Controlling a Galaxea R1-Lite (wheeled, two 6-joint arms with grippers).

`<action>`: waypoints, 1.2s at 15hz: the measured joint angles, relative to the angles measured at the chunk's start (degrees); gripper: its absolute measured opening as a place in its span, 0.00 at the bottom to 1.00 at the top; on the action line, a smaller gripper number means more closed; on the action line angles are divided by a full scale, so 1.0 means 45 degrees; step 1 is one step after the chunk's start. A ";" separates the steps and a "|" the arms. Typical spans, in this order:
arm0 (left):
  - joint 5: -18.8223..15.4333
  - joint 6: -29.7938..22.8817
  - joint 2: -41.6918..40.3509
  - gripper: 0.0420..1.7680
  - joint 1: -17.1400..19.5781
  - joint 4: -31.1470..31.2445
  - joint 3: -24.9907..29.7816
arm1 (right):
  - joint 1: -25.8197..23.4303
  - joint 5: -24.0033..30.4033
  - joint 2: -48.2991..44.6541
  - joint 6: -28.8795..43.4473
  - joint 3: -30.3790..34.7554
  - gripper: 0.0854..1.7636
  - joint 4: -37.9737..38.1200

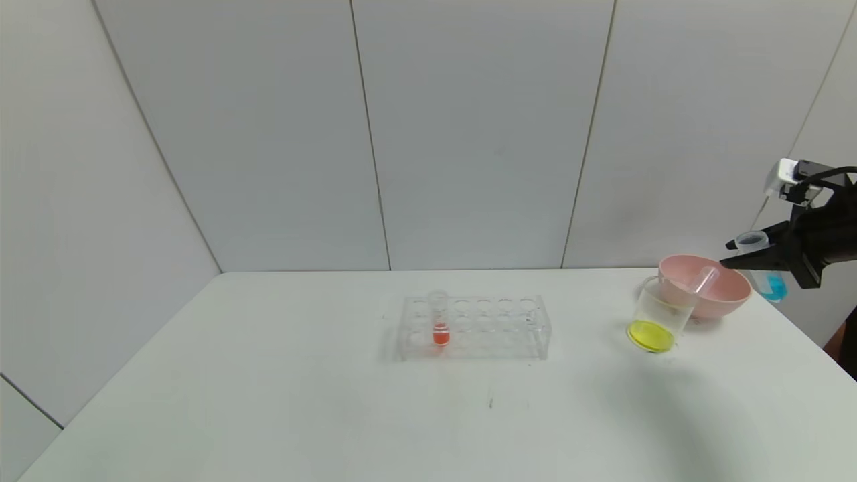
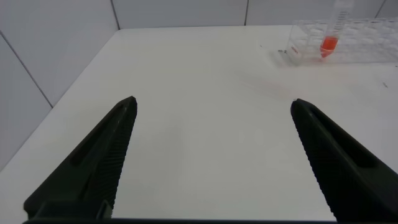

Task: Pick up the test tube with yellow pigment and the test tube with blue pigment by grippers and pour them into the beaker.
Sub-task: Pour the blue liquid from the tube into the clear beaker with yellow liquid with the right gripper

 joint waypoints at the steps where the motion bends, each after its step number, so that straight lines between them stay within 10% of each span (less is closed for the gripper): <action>1: 0.0000 -0.0005 0.0000 1.00 0.0000 0.0000 0.0000 | 0.0019 -0.0108 0.0423 -0.0092 -0.0802 0.29 0.0620; 7: 0.0000 -0.0005 0.0000 1.00 0.0000 -0.0005 0.0000 | 0.0263 -0.1921 0.2584 -0.0683 -0.4367 0.29 0.2460; 18: 0.0000 -0.0005 0.0000 1.00 0.0000 -0.0005 0.0000 | 0.1151 -0.4949 0.3156 -0.2032 -0.4800 0.29 0.2587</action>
